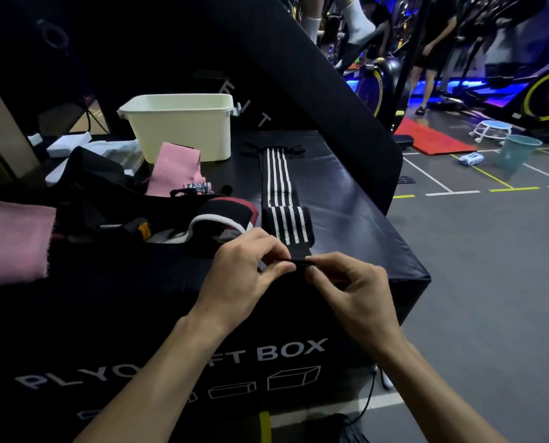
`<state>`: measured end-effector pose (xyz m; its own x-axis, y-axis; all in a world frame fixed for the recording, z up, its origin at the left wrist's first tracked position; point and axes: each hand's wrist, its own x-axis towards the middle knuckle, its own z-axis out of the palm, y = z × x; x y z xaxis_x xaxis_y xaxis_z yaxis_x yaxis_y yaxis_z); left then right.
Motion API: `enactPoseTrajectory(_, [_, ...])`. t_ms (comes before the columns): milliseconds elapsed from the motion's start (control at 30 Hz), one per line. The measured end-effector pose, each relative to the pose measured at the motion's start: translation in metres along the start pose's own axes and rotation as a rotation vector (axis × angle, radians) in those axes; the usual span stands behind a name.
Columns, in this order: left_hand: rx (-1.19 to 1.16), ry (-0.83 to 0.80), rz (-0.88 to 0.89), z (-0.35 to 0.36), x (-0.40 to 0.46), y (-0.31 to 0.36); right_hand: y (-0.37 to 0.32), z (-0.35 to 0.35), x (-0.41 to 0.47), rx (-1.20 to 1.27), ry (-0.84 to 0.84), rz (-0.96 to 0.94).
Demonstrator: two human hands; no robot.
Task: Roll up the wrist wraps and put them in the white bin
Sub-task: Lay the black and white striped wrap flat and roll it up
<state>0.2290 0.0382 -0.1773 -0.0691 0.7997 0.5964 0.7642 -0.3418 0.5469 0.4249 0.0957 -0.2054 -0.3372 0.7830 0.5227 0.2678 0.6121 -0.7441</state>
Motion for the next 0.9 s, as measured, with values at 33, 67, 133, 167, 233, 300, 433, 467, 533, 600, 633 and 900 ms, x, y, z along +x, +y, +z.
enactPoseTrajectory(33, [-0.014, 0.004, -0.002, 0.000, 0.000, 0.000, -0.001, -0.001, -0.001, -0.009, -0.002, -0.012])
enactPoseTrajectory(67, [-0.038, 0.000, -0.013, 0.001, 0.000, 0.000, -0.002, -0.001, -0.002, -0.018, -0.003, -0.027])
enactPoseTrajectory(133, [-0.121, -0.020, -0.075, 0.003, -0.001, -0.002, -0.004, -0.003, -0.002, -0.039, -0.004, -0.065])
enactPoseTrajectory(167, [-0.168, -0.028, -0.117, 0.005, -0.001, -0.004, -0.004, -0.004, -0.001, -0.063, -0.008, -0.094])
enactPoseTrajectory(233, [-0.244, -0.033, -0.190, 0.007, -0.001, -0.004, -0.003, -0.007, 0.001, -0.134, -0.017, -0.158])
enactPoseTrajectory(300, [-0.302, -0.055, -0.247, 0.008, -0.001, -0.003, -0.001, -0.010, 0.003, -0.172, -0.009, -0.174])
enactPoseTrajectory(433, [-0.437, -0.111, -0.342, 0.010, -0.002, 0.002, 0.001, -0.015, 0.006, -0.166, 0.020, -0.191])
enactPoseTrajectory(467, [-0.465, -0.124, -0.359, 0.011, -0.001, 0.004, 0.001, -0.016, 0.007, -0.135, 0.020, -0.181])
enactPoseTrajectory(533, [-0.460, -0.197, -0.372, 0.010, 0.002, 0.007, 0.001, -0.018, 0.010, -0.106, 0.008, -0.150])
enactPoseTrajectory(600, [-0.321, -0.260, -0.292, 0.003, 0.015, 0.008, 0.002, -0.019, 0.013, -0.095, 0.006, -0.109])
enactPoseTrajectory(633, [-0.239, -0.242, -0.228, 0.000, 0.025, 0.007, 0.003, -0.019, 0.013, -0.076, 0.012, -0.084])
enactPoseTrajectory(900, [0.423, -0.749, -0.016, 0.034, 0.118, -0.033, 0.007, -0.008, 0.018, 0.060, -0.070, 0.009])
